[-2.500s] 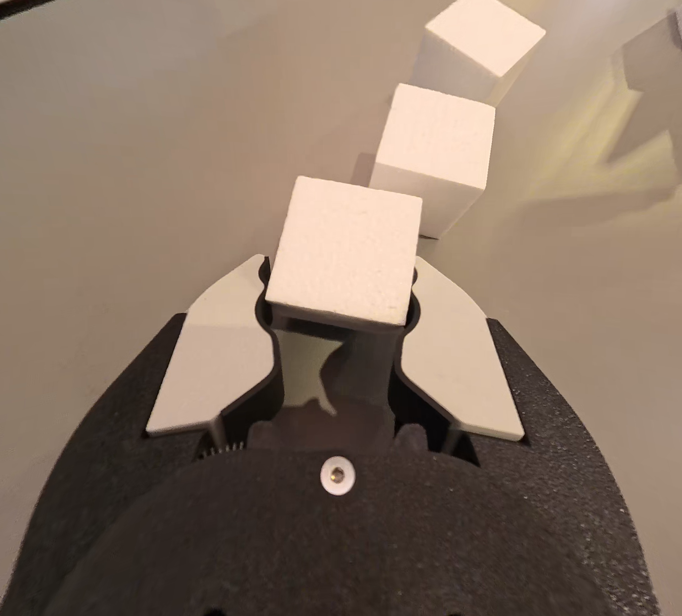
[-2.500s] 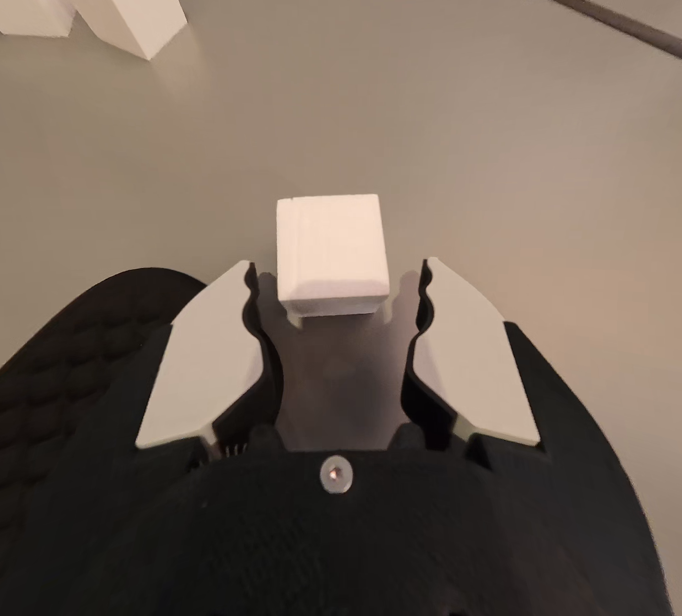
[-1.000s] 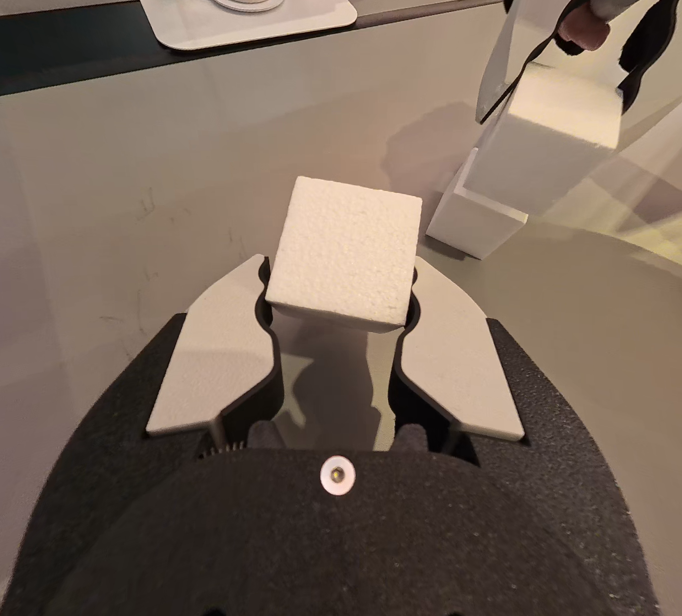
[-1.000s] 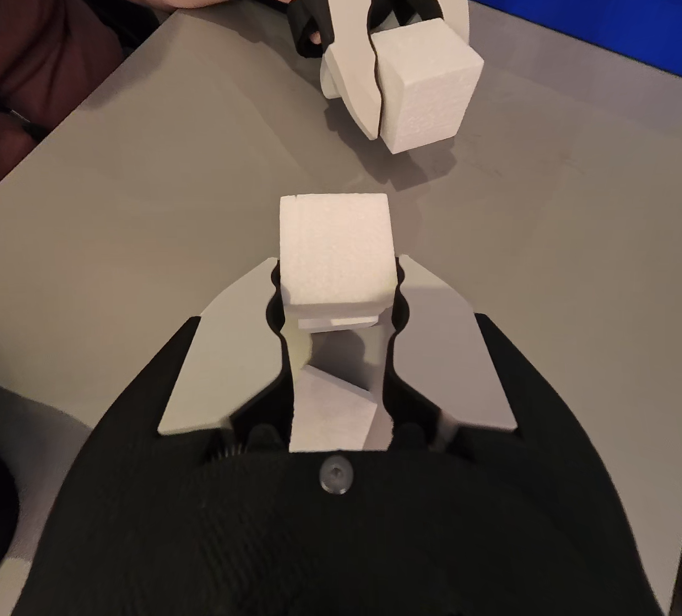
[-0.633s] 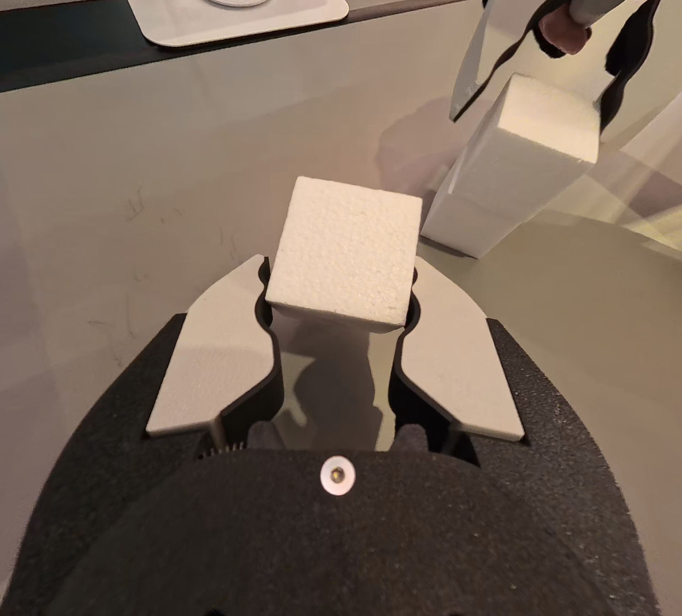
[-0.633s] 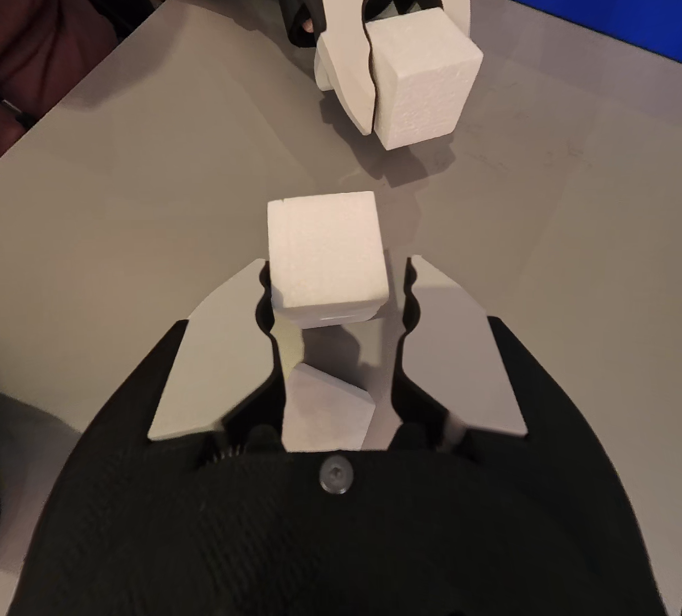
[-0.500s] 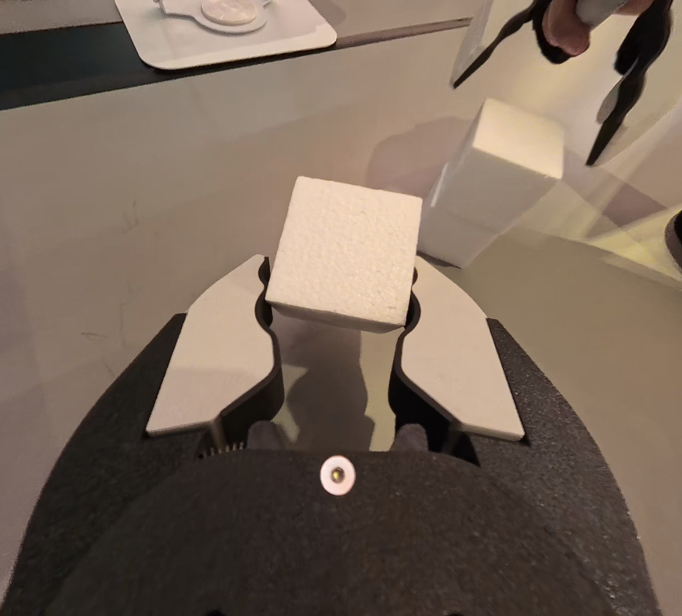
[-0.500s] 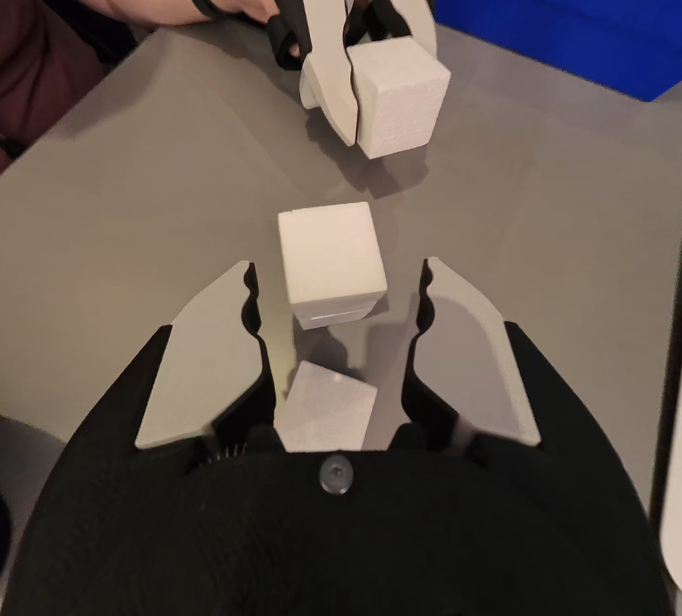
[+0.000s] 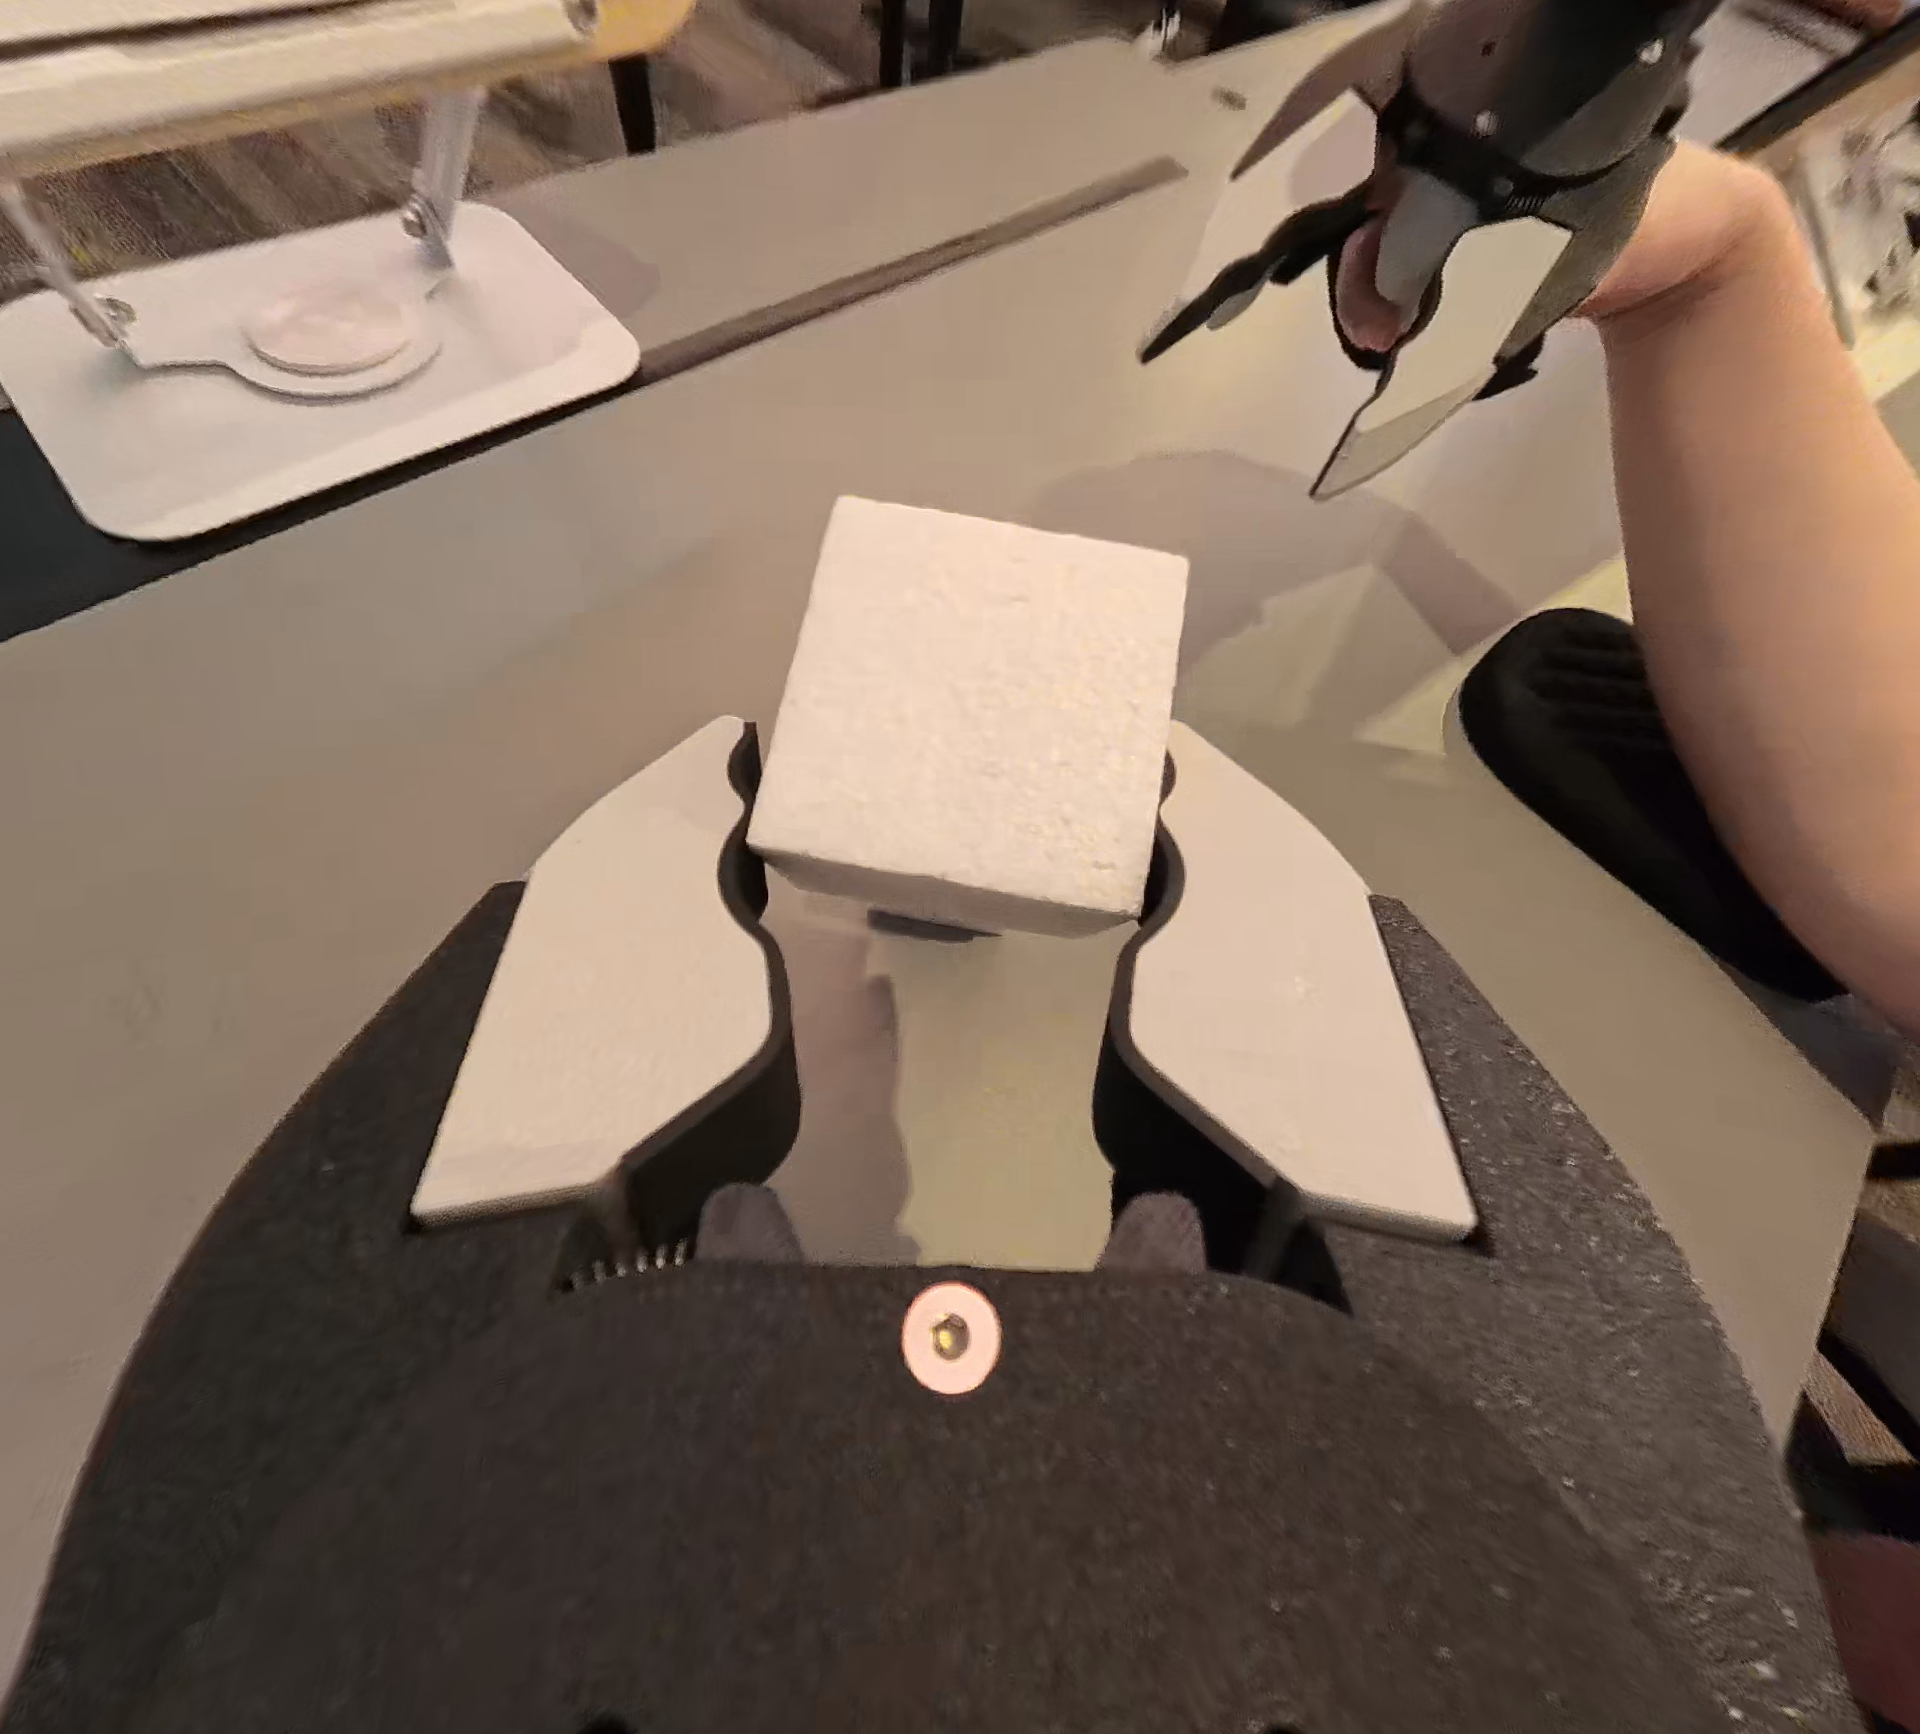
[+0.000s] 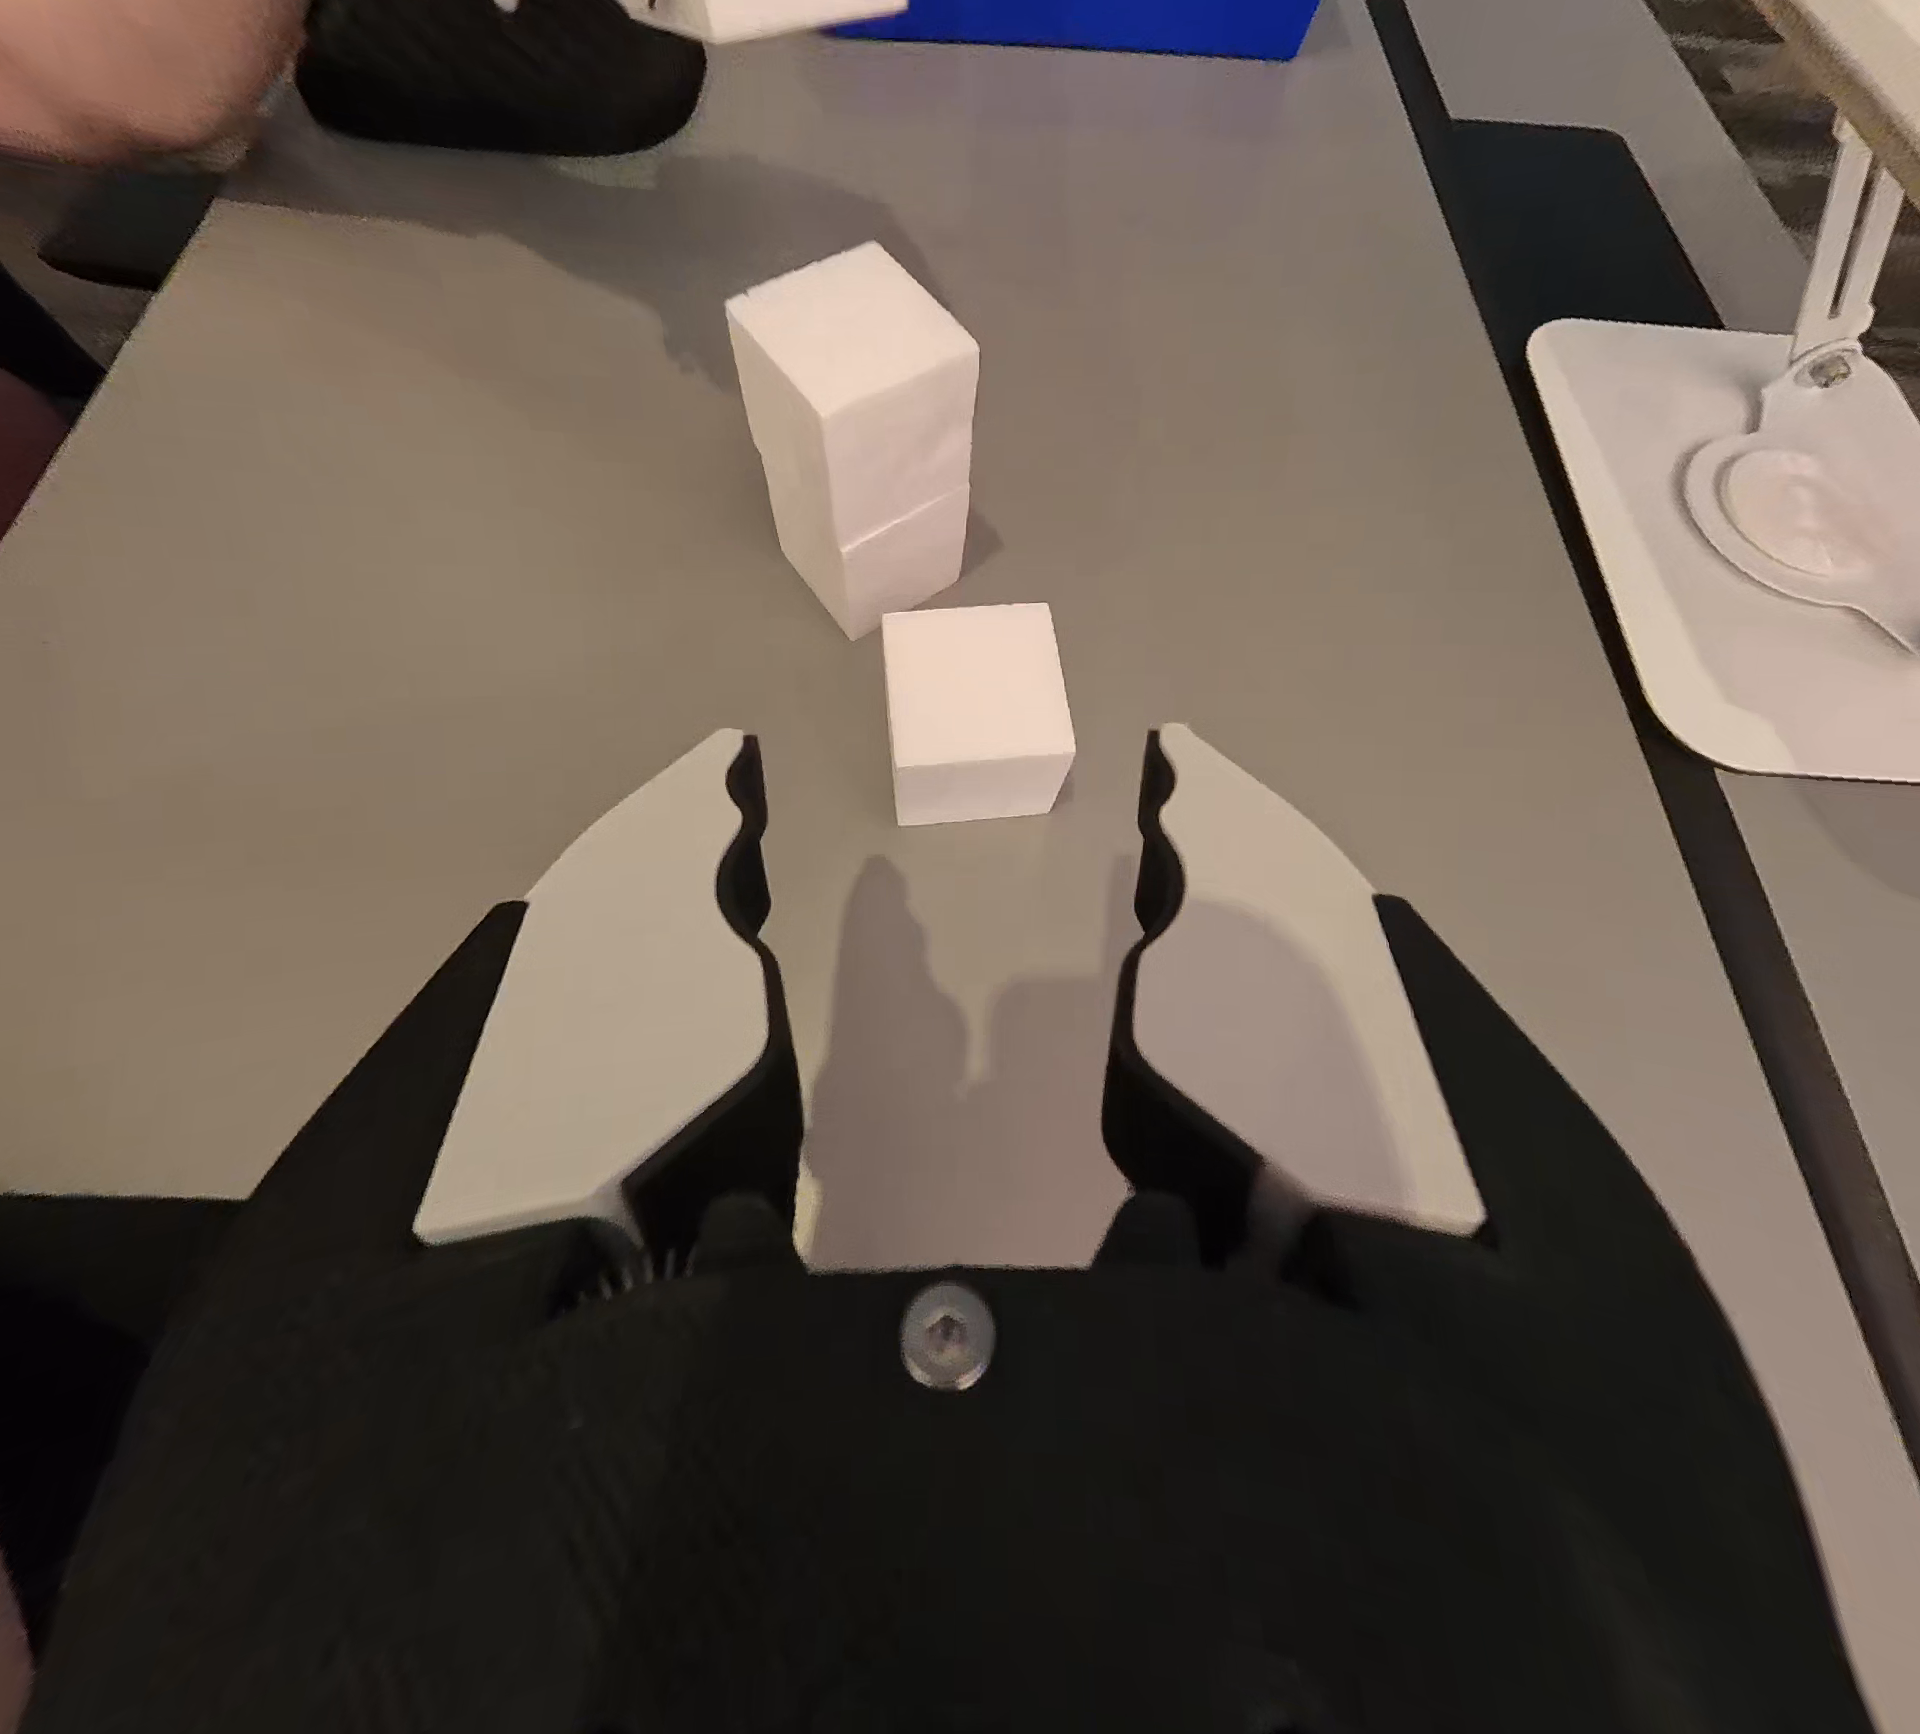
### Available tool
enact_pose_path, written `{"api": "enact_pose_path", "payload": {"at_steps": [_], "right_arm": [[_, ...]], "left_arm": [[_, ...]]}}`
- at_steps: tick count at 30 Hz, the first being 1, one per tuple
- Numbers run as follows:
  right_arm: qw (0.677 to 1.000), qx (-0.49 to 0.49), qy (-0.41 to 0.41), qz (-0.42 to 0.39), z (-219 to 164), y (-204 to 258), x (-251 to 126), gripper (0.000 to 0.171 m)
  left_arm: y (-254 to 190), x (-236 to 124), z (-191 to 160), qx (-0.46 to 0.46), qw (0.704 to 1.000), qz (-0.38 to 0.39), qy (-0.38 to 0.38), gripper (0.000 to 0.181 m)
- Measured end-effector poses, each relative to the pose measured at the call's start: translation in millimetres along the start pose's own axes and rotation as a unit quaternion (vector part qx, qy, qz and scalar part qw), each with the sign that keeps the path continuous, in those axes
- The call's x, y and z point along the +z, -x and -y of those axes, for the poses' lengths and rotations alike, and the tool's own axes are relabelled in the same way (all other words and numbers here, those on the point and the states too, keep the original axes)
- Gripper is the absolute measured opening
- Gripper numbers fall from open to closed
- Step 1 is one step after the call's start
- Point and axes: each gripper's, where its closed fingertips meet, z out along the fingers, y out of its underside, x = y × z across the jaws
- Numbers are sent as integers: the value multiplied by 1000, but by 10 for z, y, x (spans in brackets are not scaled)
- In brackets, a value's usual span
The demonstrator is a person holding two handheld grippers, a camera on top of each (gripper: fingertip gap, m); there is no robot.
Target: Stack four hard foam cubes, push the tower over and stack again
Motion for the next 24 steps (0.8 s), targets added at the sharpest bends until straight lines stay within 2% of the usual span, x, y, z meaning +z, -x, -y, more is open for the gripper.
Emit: {"api": "enact_pose_path", "payload": {"at_steps": [5,9,17,22,24], "right_arm": [[1000,11,-13,5,-6,-15,27,70],[1000,25,-3,12,-73,-20,91,70],[998,51,13,18,-240,-123,248,71],[997,70,17,11,-370,-225,369,83],[997,73,22,13,-411,-236,431,86]], "left_arm": [[-17,258,-48,36,992,64,103,69],[-133,410,-74,44,992,47,106,69],[-89,524,-169,46,992,48,107,69],[-112,585,-249,39,991,37,120,70],[-97,601,-271,35,991,40,124,76]]}}
